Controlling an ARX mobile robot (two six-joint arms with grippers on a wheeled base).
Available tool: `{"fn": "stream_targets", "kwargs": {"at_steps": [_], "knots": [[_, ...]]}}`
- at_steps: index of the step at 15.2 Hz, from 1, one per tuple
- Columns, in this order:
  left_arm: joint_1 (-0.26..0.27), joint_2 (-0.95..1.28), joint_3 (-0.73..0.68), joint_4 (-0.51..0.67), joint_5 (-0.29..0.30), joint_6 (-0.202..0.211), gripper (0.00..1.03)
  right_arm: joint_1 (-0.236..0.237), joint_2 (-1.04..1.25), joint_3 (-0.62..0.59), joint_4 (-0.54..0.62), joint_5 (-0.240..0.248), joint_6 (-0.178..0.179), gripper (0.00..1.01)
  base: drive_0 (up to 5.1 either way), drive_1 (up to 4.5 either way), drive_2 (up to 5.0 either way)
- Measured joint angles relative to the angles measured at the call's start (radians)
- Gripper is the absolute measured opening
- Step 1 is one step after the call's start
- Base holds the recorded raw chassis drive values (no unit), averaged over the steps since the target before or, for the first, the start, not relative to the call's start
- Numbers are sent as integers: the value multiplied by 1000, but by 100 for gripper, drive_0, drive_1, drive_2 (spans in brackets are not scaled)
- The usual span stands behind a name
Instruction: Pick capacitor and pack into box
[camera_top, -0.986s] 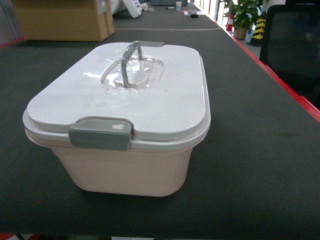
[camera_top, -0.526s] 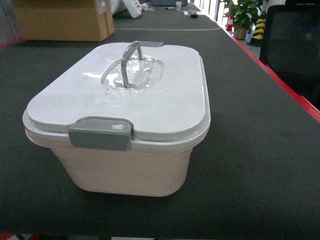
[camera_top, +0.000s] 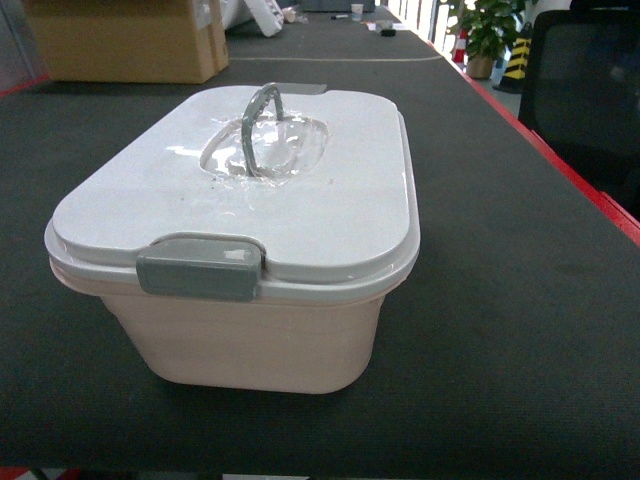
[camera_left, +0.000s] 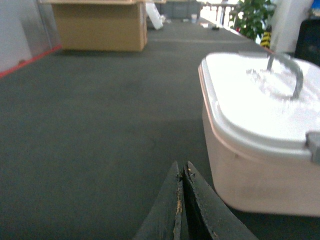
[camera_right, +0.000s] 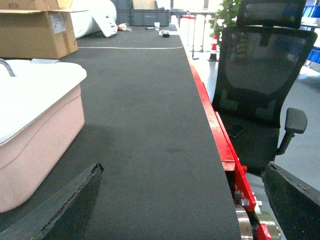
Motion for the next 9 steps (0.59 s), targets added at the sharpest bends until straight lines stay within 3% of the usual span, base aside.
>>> {"fn": "stream_targets", "kwargs": {"at_steps": [1, 6, 7, 9], "knots": [[0, -67, 0, -63, -2, 0, 2, 0, 0, 0, 0, 0, 0, 98, 0, 0, 0], [0, -84, 0, -48, 0, 0, 2, 0, 0, 0, -1, 0, 0, 98, 0, 0, 0], [0, -84, 0, -53, -1, 0, 7, 0, 0, 0, 0, 0, 0, 98, 0, 0, 0], [0, -84, 0, -52, 0, 0, 30, 0, 0, 0, 0, 0, 0, 98, 0, 0, 0]]}}
